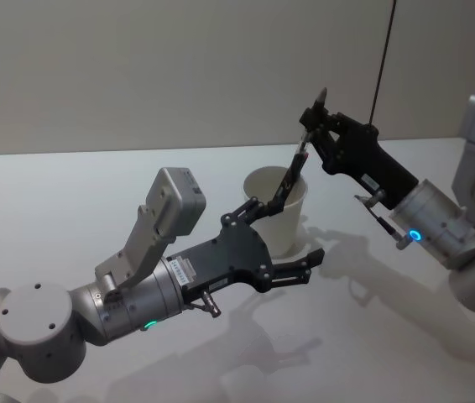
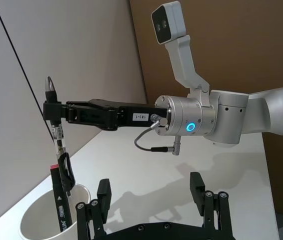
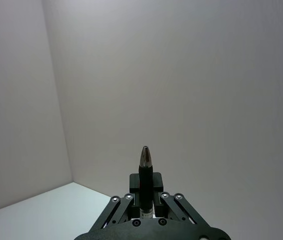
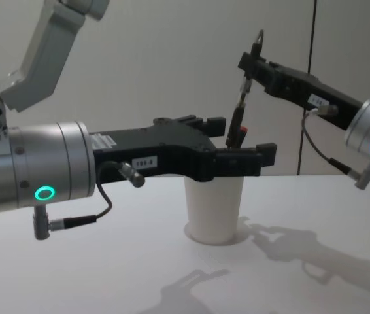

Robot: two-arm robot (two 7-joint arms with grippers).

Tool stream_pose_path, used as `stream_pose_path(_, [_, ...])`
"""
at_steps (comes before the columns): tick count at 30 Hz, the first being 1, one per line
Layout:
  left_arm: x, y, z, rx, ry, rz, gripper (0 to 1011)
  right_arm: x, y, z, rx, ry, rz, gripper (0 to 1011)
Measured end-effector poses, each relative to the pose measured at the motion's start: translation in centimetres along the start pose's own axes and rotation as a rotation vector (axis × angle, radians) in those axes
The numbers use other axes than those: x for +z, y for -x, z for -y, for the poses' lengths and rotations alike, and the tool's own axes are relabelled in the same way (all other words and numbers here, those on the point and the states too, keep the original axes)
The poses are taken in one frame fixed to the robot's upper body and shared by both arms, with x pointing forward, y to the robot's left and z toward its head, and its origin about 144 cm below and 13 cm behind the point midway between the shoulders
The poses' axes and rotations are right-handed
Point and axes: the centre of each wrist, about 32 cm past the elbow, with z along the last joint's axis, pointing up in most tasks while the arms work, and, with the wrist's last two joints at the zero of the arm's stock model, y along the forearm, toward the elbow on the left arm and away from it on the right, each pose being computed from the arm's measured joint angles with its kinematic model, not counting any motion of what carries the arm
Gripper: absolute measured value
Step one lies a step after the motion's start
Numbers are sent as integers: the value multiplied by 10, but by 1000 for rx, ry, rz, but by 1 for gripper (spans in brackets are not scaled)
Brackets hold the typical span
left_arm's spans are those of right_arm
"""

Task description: Place the pen into the pen holder.

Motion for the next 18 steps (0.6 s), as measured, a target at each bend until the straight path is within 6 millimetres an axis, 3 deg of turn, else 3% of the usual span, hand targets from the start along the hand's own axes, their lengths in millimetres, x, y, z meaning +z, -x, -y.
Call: stream_pose_path(18, [0, 0, 0, 0, 0, 0, 1002, -13, -2, -8, -19, 7, -23, 140])
